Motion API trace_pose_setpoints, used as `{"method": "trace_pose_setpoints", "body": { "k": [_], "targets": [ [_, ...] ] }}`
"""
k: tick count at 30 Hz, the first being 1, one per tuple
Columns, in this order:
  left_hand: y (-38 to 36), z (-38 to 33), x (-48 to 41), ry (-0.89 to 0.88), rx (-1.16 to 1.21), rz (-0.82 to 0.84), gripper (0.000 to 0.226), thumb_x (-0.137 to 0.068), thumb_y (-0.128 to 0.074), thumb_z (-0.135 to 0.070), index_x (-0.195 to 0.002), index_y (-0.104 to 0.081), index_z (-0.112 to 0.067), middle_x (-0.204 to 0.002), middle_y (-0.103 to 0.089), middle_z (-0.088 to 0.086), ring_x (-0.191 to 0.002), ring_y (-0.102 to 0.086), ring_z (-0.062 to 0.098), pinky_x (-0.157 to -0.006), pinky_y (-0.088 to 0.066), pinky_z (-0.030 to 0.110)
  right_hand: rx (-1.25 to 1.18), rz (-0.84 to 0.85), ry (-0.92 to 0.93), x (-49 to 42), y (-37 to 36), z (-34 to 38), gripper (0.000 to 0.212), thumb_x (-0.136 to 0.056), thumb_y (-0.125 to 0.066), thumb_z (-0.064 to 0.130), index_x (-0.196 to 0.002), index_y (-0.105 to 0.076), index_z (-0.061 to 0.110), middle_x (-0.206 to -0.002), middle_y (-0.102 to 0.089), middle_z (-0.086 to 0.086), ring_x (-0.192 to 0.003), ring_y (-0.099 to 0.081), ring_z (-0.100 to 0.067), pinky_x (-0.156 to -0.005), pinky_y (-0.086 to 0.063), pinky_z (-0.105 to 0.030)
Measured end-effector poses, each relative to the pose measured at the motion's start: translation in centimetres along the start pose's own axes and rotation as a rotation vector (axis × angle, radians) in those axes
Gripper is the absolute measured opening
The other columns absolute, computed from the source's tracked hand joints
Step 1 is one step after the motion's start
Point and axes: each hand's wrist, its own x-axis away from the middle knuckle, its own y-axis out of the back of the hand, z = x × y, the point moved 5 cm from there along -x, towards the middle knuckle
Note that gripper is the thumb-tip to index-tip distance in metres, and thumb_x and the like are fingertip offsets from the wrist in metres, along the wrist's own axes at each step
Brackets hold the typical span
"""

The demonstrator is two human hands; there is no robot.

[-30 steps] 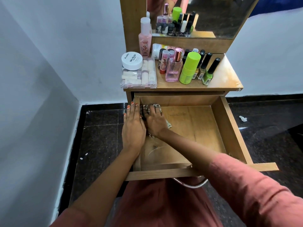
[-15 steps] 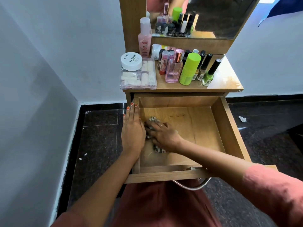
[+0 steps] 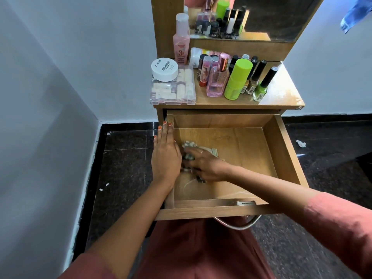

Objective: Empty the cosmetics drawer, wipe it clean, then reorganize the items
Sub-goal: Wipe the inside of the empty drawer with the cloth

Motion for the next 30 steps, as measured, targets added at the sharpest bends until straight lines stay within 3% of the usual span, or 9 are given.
{"method": "trace_pose_setpoints", "body": {
  "k": [4,8,11,15,19,23,26,28,30],
  "targets": [
    [0.0,0.0,0.0,-0.001,0.002,-0.003,0.046,-0.099,-0.026,-0.011,-0.145,-0.020,-0.008,-0.156,-0.015,0.007,-0.145,-0.009,0.019,-0.117,-0.005,0.027,0.002,0.128,0.235,2.4,-1.1,2.9,0.037,-0.084,-0.050,0.014,-0.120,-0.060,0.014,-0.142,-0.039,-0.018,-0.132,-0.034,-0.033,-0.110,-0.026,-0.044],
    [-0.2,0.1,-0.1,0.000,0.003,-0.004,0.046,-0.099,-0.026,-0.012,-0.145,-0.021,-0.008,-0.156,-0.015,0.007,-0.145,-0.009,0.018,-0.117,-0.003,0.026,-0.002,0.200,0.345,2.2,-1.3,4.0,0.040,-0.078,-0.054,0.001,-0.114,-0.065,0.015,-0.135,-0.045,-0.017,-0.127,-0.038,-0.031,-0.106,-0.028,-0.038],
    [-0.1,0.2,0.0,-0.004,-0.011,-0.006,0.046,-0.099,-0.026,-0.012,-0.145,-0.021,-0.008,-0.156,-0.015,0.007,-0.145,-0.009,0.018,-0.117,-0.003,0.026,0.065,0.296,0.304,1.6,-1.5,4.0,0.050,-0.073,-0.051,-0.005,-0.115,-0.064,0.020,-0.135,-0.043,-0.012,-0.127,-0.033,-0.027,-0.105,-0.024,-0.039],
    [-0.2,0.3,-0.1,-0.012,-0.025,0.001,0.047,-0.099,-0.027,-0.011,-0.145,-0.021,-0.008,-0.155,-0.016,0.008,-0.145,-0.010,0.019,-0.118,-0.005,0.029,-0.016,0.254,0.325,2.3,-0.9,4.2,0.054,-0.067,-0.049,-0.010,-0.111,-0.066,0.015,-0.134,-0.047,-0.012,-0.127,-0.037,-0.031,-0.104,-0.028,-0.040],
    [-0.2,0.0,-0.2,-0.017,-0.018,-0.011,0.046,-0.099,-0.028,-0.011,-0.144,-0.023,-0.008,-0.155,-0.018,0.008,-0.145,-0.012,0.020,-0.118,-0.007,0.029,-0.022,0.282,0.259,4.9,-0.4,1.5,0.046,-0.073,-0.047,0.003,-0.112,-0.066,0.017,-0.138,-0.045,-0.009,-0.132,-0.034,-0.030,-0.108,-0.022,-0.035],
    [-0.3,0.2,0.0,-0.002,-0.026,-0.002,0.046,-0.099,-0.028,-0.012,-0.145,-0.022,-0.009,-0.155,-0.016,0.007,-0.145,-0.011,0.019,-0.118,-0.007,0.030,-0.049,0.242,0.242,8.6,-0.2,-1.6,0.036,-0.080,-0.050,0.006,-0.109,-0.068,0.019,-0.125,-0.056,-0.010,-0.112,-0.049,-0.033,-0.098,-0.038,-0.042],
    [-0.5,0.1,0.2,0.008,-0.026,0.007,0.046,-0.100,-0.028,-0.013,-0.145,-0.020,-0.010,-0.156,-0.016,0.006,-0.145,-0.010,0.018,-0.118,-0.007,0.030,-0.137,0.139,0.253,9.6,-0.4,-2.6,0.027,-0.083,-0.052,0.009,-0.099,-0.072,0.016,-0.111,-0.063,-0.011,-0.104,-0.054,-0.020,-0.095,-0.036,-0.025],
    [-0.5,-0.1,0.1,0.002,-0.029,0.007,0.046,-0.099,-0.027,-0.013,-0.145,-0.020,-0.009,-0.156,-0.016,0.006,-0.145,-0.010,0.018,-0.119,-0.008,0.030,-0.174,0.108,0.263,9.0,-0.6,-2.6,0.027,-0.078,-0.056,0.000,-0.093,-0.074,0.013,-0.106,-0.066,-0.012,-0.101,-0.050,-0.012,-0.092,-0.030,-0.014],
    [-0.3,0.0,-0.1,0.007,-0.032,0.002,0.047,-0.099,-0.027,-0.012,-0.145,-0.020,-0.009,-0.156,-0.015,0.006,-0.145,-0.010,0.018,-0.119,-0.007,0.030,-0.180,0.124,0.249,8.0,-0.5,-2.4,0.031,-0.074,-0.058,-0.005,-0.094,-0.074,0.012,-0.107,-0.065,-0.012,-0.103,-0.052,-0.015,-0.092,-0.030,-0.017]
  ]
}}
